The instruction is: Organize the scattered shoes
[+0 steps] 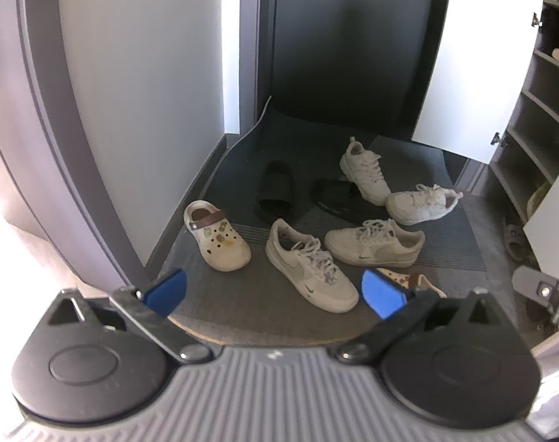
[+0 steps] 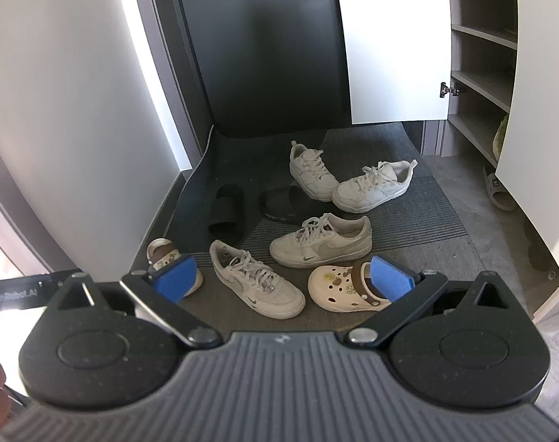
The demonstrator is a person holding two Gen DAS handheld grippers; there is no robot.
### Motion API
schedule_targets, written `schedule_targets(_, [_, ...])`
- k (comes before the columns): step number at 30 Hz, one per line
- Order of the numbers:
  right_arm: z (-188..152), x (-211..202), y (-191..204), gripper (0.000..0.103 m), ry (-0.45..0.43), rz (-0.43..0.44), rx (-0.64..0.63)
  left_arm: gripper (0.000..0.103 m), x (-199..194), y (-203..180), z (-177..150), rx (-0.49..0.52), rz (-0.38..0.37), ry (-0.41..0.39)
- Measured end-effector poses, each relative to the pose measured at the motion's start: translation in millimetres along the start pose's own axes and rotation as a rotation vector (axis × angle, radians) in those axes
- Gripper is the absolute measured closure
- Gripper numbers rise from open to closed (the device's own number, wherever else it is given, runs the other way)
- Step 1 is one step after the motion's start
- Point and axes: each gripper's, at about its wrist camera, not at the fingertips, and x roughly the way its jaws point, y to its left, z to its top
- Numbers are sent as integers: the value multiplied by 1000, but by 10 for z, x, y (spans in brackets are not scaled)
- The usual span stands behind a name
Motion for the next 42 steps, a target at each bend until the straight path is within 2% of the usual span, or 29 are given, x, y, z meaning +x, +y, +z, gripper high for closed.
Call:
schedule_targets(7, [-45,-22,-4,0,-5,-5,1,0,-4,-6,-58,-16,-11,-1])
schedule_targets(20, [-29,-34,1,0,-10,-12,4,0,-253,-266,113,-27,6,8])
schedule_targets(23, [-14,-31,12,0,-9,-11,5,0,-115,7,5,-34,-14,-2])
schedule_targets(42, [43,-43,-124,0,-32,7,21,0,-217,-163,117,-45,-2,1])
